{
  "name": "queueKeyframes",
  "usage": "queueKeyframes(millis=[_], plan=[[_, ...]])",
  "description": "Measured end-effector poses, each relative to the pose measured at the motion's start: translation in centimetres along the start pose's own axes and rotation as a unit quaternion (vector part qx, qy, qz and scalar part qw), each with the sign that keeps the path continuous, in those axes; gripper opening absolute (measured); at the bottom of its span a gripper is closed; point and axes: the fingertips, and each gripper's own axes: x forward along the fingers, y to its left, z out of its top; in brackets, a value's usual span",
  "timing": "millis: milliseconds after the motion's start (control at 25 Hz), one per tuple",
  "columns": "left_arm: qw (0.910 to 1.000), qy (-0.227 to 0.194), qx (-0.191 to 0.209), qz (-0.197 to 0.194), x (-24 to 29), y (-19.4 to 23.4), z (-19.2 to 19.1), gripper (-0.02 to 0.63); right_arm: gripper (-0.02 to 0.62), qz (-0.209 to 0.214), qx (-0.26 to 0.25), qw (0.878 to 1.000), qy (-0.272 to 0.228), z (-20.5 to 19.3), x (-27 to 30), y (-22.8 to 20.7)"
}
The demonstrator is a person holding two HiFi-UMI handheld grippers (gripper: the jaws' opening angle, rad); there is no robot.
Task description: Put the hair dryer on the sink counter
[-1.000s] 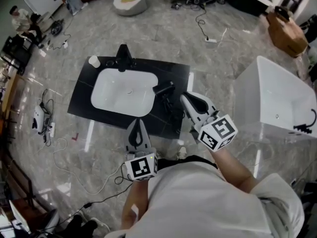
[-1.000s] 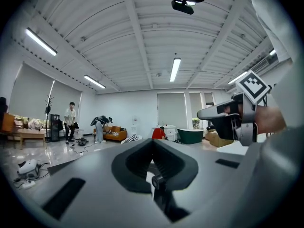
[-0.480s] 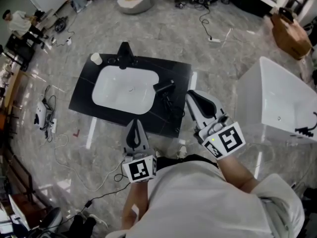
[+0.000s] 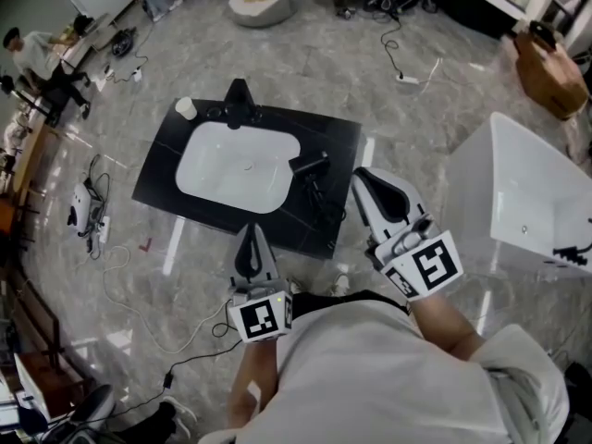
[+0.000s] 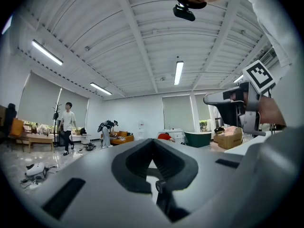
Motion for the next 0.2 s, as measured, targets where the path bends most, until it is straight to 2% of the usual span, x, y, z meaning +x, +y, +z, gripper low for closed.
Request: queueKeyframes(millis=[200], plan=[[1.0000,0.001,-0.001,0.003,0.35,0.36,-0.37,0.003,0.041,0.000,-0.003,1.000,0.002,-0.22,0.39,-0.13]])
